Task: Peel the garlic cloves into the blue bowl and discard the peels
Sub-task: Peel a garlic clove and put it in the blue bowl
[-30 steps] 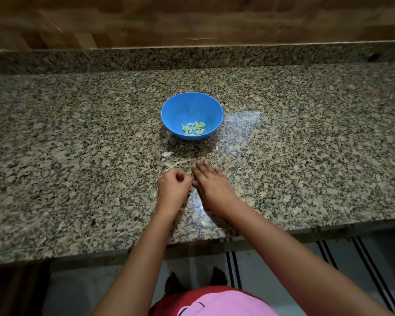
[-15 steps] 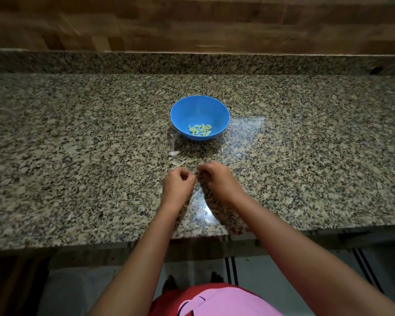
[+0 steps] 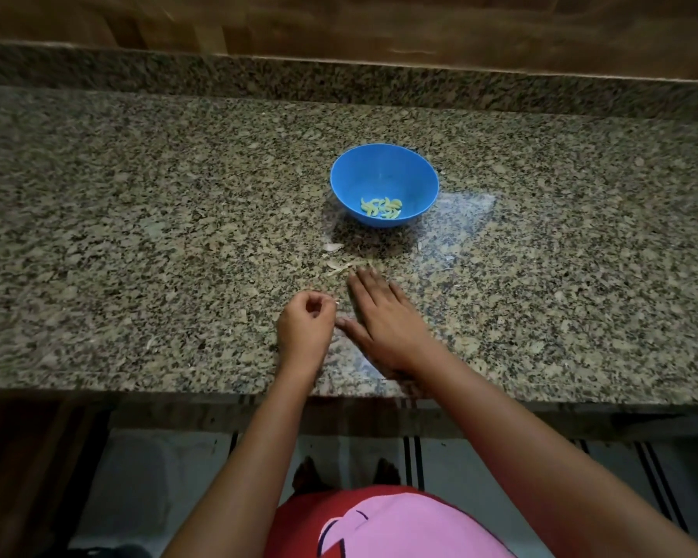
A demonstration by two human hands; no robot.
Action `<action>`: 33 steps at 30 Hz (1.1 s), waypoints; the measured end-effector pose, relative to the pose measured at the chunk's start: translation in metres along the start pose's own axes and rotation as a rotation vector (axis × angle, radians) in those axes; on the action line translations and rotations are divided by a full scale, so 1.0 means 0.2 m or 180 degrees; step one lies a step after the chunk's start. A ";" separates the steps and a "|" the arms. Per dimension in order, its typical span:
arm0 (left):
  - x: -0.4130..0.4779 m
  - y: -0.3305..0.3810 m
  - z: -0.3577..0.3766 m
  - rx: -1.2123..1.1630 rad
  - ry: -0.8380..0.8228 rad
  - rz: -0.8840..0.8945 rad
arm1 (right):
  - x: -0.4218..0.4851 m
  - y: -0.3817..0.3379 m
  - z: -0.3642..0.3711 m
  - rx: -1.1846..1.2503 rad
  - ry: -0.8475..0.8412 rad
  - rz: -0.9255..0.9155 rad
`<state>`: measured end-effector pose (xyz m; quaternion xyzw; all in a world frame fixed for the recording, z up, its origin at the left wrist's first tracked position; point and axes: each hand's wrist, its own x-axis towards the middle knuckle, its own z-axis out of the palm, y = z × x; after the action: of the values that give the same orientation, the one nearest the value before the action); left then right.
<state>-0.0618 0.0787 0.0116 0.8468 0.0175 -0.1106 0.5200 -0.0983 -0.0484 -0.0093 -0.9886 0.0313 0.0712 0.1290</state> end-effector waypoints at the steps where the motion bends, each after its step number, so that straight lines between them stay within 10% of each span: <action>1: 0.00 0.00 0.00 0.0026 -0.0023 0.0014 | 0.02 0.00 0.00 0.0047 0.0062 -0.0065; 18: -0.10 -0.01 -0.04 -0.1207 -0.0137 -0.0613 | -0.14 -0.09 -0.05 0.1607 0.0491 0.0365; 26: -0.26 -0.23 -0.52 -0.2480 0.0559 -0.1034 | -0.09 -0.66 -0.04 0.4011 -0.0532 0.0843; 33: -0.55 -0.81 -1.20 -0.2575 0.1676 -0.1658 | -0.14 -1.52 0.29 0.3524 -0.1480 0.0114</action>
<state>-0.1522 0.3751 -0.0037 0.5461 0.3972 -0.0044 0.7375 -0.1092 0.2609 0.0146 -0.7322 0.0515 0.2609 0.6270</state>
